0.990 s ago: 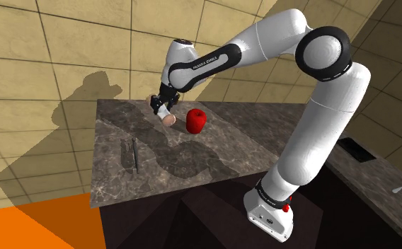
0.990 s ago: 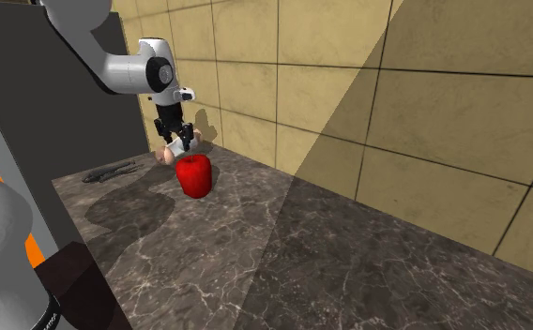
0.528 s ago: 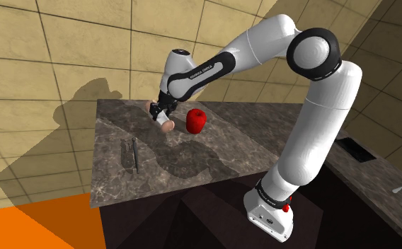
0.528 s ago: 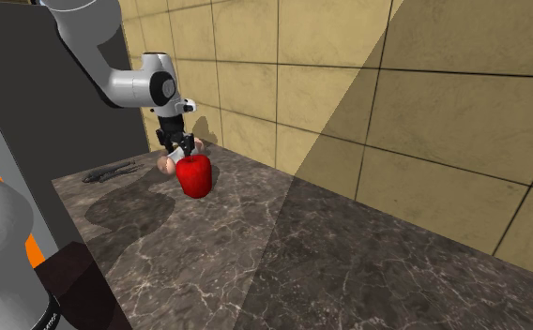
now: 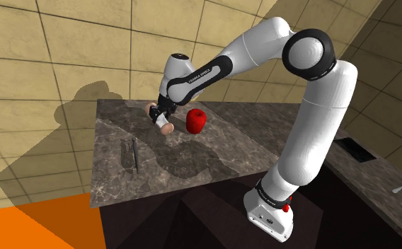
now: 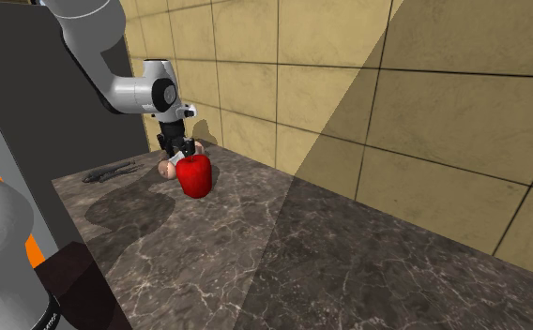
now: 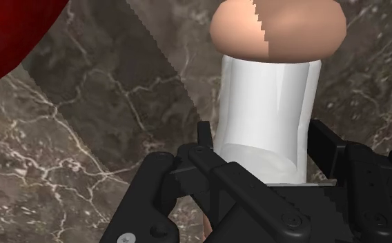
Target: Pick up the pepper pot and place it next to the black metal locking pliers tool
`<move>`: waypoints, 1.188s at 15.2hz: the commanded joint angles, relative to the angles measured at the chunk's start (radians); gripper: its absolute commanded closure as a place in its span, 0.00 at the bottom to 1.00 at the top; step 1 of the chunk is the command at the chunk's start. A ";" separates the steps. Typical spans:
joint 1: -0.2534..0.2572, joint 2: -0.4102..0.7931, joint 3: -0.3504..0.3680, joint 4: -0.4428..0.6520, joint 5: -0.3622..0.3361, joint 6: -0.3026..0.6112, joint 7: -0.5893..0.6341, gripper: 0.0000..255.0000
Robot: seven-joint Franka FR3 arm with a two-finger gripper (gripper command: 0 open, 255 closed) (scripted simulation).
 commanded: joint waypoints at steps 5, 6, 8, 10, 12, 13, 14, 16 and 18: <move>0.000 0.000 0.000 0.000 0.000 0.000 0.000 0.00; 0.000 0.000 0.000 0.000 0.000 0.000 0.000 0.00; -0.004 -0.029 0.005 -0.002 0.011 -0.026 -0.008 0.00; -0.011 -0.085 0.014 -0.002 0.033 -0.081 -0.022 0.00; -0.013 -0.106 0.016 0.000 0.041 -0.103 -0.028 0.00; -0.013 -0.106 0.016 0.000 0.041 -0.103 -0.028 0.00; -0.013 -0.106 0.016 0.000 0.041 -0.103 -0.028 0.00; -0.013 -0.106 0.016 0.000 0.041 -0.103 -0.028 0.00; -0.013 -0.106 0.016 0.000 0.041 -0.103 -0.028 0.00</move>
